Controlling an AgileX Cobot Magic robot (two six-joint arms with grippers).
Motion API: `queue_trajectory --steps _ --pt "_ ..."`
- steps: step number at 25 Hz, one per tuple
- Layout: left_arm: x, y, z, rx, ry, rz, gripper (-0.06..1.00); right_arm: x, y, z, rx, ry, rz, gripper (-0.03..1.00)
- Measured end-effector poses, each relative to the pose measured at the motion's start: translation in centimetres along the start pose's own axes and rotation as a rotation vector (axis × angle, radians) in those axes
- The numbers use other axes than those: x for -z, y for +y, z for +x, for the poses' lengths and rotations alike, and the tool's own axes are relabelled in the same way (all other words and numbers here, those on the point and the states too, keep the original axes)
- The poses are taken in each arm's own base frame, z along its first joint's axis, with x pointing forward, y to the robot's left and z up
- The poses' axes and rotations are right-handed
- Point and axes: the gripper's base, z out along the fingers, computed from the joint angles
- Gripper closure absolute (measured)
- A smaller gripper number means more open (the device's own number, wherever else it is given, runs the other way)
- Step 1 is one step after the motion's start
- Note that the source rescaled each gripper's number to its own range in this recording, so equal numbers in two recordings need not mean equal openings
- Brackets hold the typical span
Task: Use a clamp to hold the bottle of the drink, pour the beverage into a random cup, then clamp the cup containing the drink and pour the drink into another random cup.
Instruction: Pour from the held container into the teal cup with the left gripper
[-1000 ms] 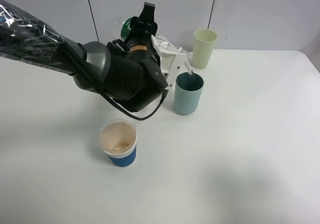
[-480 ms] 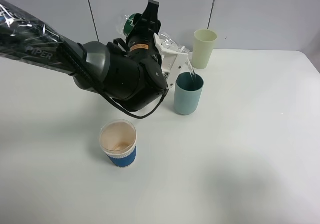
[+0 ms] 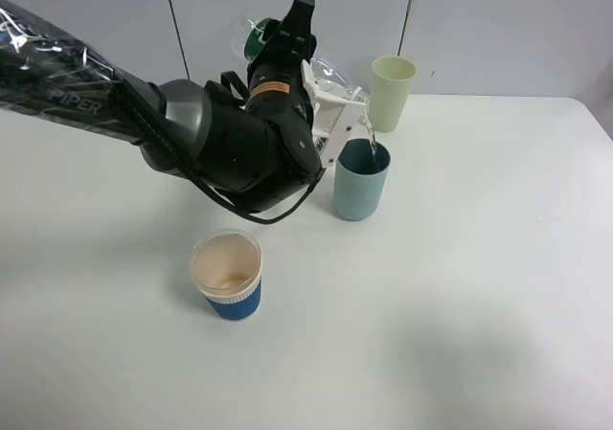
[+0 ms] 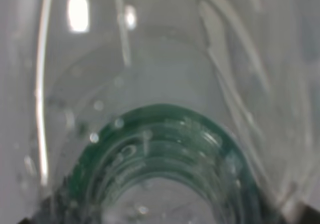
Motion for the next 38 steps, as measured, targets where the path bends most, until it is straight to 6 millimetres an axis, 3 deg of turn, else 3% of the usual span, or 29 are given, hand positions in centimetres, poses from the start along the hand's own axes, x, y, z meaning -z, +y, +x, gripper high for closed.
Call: queue_trajectory --steps 24,38 --pt "0.0 0.5 -0.3 -0.102 -0.028 -0.052 0.88 0.0 0.0 0.0 0.0 0.0 0.0 0.39" --pt "0.2 1.5 -1.0 -0.161 -0.095 -0.174 0.88 0.0 0.0 0.0 -0.003 0.0 -0.005 0.39"
